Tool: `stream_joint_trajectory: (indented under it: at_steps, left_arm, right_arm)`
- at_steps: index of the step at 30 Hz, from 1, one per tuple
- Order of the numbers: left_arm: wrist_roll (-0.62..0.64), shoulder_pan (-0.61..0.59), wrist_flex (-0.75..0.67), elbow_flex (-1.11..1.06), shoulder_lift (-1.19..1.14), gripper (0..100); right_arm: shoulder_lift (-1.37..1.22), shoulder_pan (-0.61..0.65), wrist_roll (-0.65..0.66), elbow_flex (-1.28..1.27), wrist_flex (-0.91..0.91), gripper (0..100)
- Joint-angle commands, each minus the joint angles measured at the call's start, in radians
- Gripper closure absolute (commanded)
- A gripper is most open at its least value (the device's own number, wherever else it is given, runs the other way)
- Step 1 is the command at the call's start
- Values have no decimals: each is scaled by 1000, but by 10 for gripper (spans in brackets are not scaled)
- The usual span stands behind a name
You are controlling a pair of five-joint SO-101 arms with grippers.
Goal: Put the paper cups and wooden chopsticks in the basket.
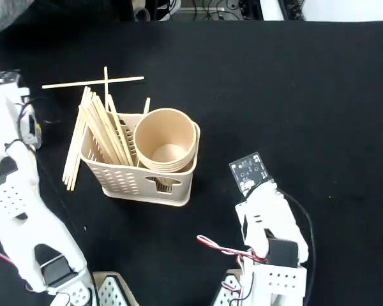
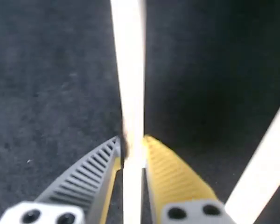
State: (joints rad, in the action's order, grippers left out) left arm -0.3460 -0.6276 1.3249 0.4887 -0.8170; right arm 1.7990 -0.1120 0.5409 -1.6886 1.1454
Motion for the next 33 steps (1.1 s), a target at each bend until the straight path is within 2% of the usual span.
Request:
stream_joint_trajectory:
  at_steps: [1, 10, 16, 27, 33]
  left_arm:
    - [-8, -12, 61, 54, 2, 972]
    - [-8, 8, 264, 28, 307, 973]
    - [-6, 38, 219, -219, 635, 973]
    - [173, 93, -140, -800, 1568, 973]
    - [184, 237, -446, -1059, 2002, 973]
  right_arm:
    - [70, -6, 8, 2, 3, 985]
    - [70, -8, 8, 2, 3, 985]
    - [70, -8, 8, 2, 3, 985]
    - [70, -9, 8, 2, 3, 985]
    - [70, -9, 8, 2, 3, 985]
